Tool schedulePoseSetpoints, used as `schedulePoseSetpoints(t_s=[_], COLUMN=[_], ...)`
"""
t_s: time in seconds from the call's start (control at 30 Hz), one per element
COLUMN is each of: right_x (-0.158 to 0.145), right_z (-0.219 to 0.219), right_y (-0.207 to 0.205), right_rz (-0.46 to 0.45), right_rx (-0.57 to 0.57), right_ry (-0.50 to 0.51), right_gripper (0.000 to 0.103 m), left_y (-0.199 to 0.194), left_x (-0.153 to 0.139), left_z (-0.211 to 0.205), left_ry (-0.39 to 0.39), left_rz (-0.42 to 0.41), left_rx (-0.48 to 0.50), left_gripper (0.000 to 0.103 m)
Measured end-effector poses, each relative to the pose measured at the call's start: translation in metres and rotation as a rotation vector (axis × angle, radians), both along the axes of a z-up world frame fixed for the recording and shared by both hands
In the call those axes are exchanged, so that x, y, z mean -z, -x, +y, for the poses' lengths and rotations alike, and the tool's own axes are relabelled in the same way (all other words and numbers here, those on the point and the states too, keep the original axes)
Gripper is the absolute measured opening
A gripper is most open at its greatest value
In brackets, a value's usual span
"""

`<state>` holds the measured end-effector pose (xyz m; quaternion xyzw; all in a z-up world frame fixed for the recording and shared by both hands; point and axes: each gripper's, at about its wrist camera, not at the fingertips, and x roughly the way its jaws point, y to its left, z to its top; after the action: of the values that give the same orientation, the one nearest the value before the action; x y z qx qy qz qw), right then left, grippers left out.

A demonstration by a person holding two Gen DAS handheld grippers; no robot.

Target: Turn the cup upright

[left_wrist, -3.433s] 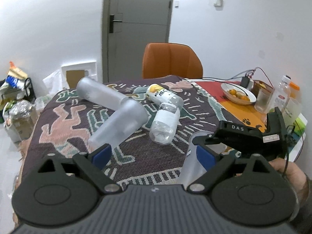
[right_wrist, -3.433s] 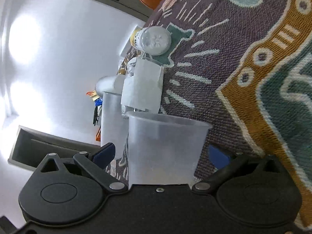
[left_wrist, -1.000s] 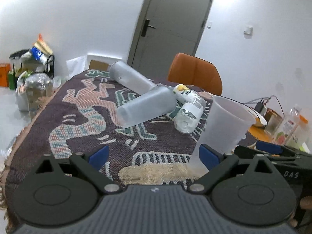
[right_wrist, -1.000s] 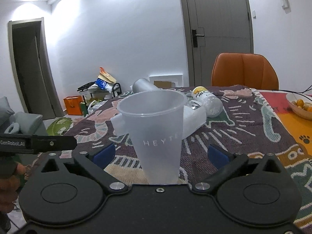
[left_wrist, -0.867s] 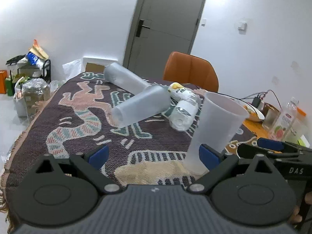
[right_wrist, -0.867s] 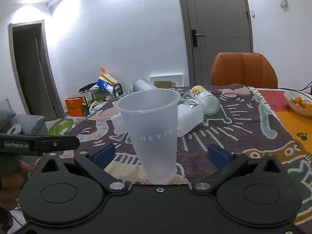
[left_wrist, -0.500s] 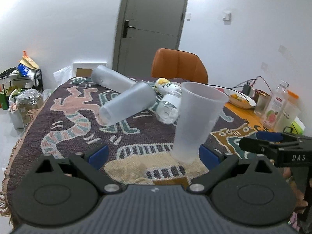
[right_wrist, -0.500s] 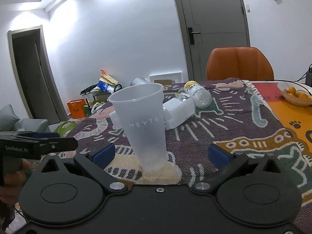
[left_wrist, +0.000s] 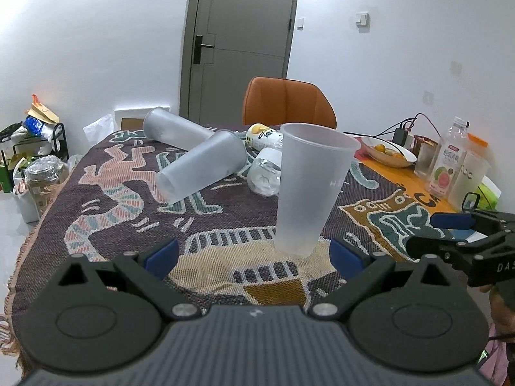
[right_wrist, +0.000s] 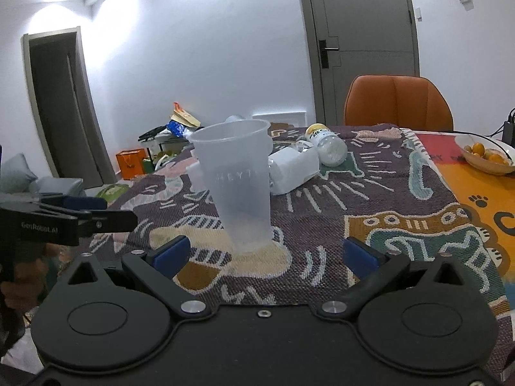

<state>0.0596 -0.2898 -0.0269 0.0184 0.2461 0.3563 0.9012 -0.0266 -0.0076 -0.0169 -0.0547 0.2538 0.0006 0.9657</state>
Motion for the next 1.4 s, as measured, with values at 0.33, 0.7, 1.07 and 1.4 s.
schedulePoseSetpoints(t_s=[0.33,0.7,1.07,1.4], right_x=[0.004,0.006,0.007,0.006], right_z=[-0.002,-0.004,-0.005,-0.006], right_y=[-0.005,-0.009,-0.011,-0.011], right_rz=[0.016,0.012,0.018,0.016], right_rx=[0.023,0.040,0.044,0.051], right_ry=[-0.017,-0.017,-0.024,-0.026], right_gripper=[0.103,0.103,0.103,0.103], left_y=[0.001,0.000,-0.001,-0.001], left_x=[-0.002,0.000,0.001,0.000], left_z=[0.011,0.010,0.009,0.007], left_ry=[0.011,0.016,0.016,0.015], left_rz=[0.001,0.009,0.017,0.016], left_rx=[-0.021,-0.012,-0.011,-0.009], left_gripper=[0.099,0.099,0.099,0.099])
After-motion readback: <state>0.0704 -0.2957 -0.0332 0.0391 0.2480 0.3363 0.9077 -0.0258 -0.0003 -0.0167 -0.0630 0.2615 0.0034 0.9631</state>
